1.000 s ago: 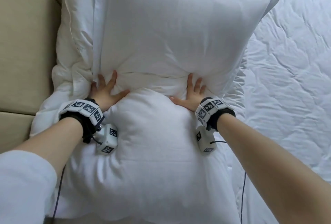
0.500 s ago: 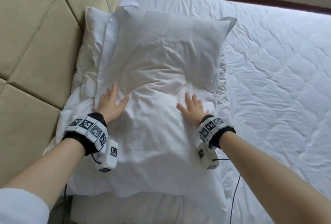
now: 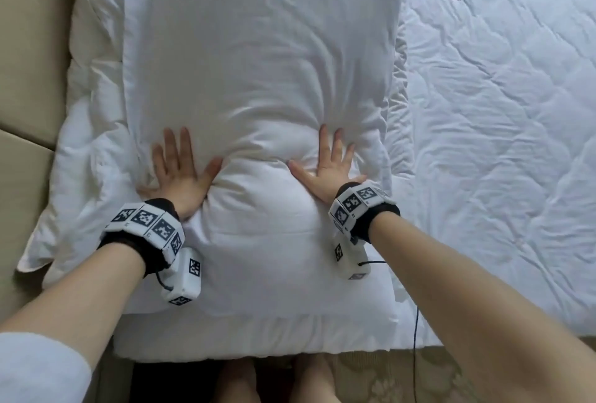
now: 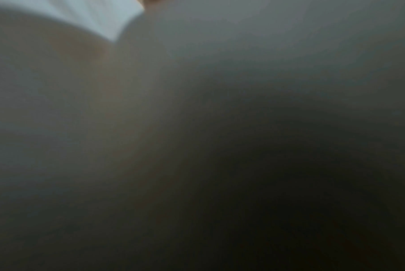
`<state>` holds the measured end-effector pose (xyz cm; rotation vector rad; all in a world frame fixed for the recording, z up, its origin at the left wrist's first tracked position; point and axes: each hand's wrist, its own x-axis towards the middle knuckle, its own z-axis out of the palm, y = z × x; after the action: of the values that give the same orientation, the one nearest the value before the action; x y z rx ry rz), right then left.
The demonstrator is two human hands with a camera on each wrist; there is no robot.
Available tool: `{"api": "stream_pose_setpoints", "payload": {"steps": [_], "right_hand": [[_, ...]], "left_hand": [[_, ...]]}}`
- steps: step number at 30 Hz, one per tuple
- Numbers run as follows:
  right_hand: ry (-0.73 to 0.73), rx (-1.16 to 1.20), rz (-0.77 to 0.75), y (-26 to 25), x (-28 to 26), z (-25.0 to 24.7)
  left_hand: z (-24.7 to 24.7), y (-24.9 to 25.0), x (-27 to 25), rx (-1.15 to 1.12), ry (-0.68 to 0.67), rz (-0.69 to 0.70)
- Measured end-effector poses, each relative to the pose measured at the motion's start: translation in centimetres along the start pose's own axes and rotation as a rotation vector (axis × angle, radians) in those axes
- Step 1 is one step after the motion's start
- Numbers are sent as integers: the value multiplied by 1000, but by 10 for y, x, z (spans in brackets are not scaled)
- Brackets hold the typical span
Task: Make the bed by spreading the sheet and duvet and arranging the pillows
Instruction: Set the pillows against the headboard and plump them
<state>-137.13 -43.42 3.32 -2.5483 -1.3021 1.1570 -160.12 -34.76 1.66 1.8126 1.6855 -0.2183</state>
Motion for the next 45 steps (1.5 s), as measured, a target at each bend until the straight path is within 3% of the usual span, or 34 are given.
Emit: {"api": "stream_pose_setpoints", "payload": {"steps": [5, 9, 14, 17, 19, 23, 30, 35, 45], "right_hand": [[-45, -54, 21, 12, 15, 28], [-66, -79, 26, 13, 18, 24], [-156, -92, 40, 1, 14, -15], [-190, -161, 5, -17, 13, -71], [-120, -153, -10, -32, 16, -111], [178, -108, -48, -60, 18, -176], [301, -55, -74, -94, 58, -234], [244, -57, -58, -103, 109, -237], [35, -210, 12, -99, 238, -209]], "left_hand": [[30, -5, -1, 34, -3, -39], [24, -2, 0, 64, -49, -60], [-19, 14, -7, 133, -71, -51], [-68, 29, -7, 121, 8, -69], [-105, 46, -1, 99, 79, -43], [-163, 91, 14, 87, 179, 49], [-211, 151, 70, 19, 177, 89], [-209, 165, 123, -68, 99, 81], [-158, 161, 235, -121, -71, -3]]}}
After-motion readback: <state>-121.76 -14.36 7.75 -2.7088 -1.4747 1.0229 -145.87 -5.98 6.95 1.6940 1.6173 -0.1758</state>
